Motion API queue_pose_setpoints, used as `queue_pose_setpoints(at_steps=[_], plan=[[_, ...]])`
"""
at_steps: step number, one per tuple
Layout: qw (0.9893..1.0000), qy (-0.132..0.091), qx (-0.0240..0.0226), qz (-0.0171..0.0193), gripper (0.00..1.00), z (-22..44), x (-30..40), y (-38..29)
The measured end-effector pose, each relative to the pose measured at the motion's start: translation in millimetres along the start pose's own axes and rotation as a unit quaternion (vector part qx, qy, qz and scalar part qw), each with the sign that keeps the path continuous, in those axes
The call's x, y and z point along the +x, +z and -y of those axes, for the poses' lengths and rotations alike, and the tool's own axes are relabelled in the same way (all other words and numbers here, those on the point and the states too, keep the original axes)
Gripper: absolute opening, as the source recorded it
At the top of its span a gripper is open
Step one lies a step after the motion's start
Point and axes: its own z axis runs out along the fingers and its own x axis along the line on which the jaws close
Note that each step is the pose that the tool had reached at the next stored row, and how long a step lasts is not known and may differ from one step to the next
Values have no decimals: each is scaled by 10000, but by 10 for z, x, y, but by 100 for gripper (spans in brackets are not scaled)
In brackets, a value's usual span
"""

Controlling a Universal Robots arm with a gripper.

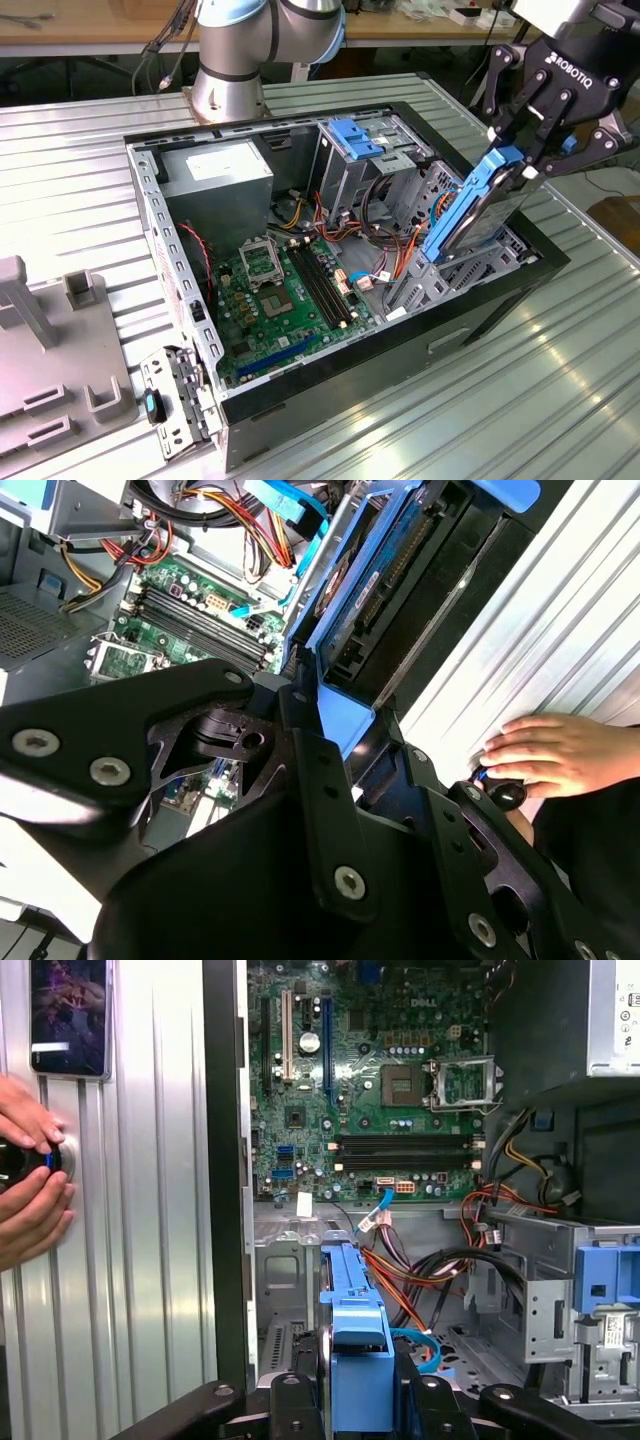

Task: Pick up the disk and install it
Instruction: 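Insert the disk into the insertion slot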

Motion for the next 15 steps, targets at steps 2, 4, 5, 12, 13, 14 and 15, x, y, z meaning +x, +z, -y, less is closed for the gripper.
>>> queue_pose_setpoints(at_steps=[2, 4, 5, 12, 13, 14, 15], plan=[[10000, 3, 0, 0, 37, -1, 2, 10], [10000, 7, 0, 0, 37, -1, 7, 25], [10000, 9, 0, 0, 37, -2, 10, 36], [10000, 15, 0, -1, 37, -4, 24, 85], [10000, 16, 0, -1, 37, -4, 25, 90], [10000, 17, 0, -1, 37, -5, 26, 94], [10000, 17, 0, -1, 37, -5, 29, 102]])
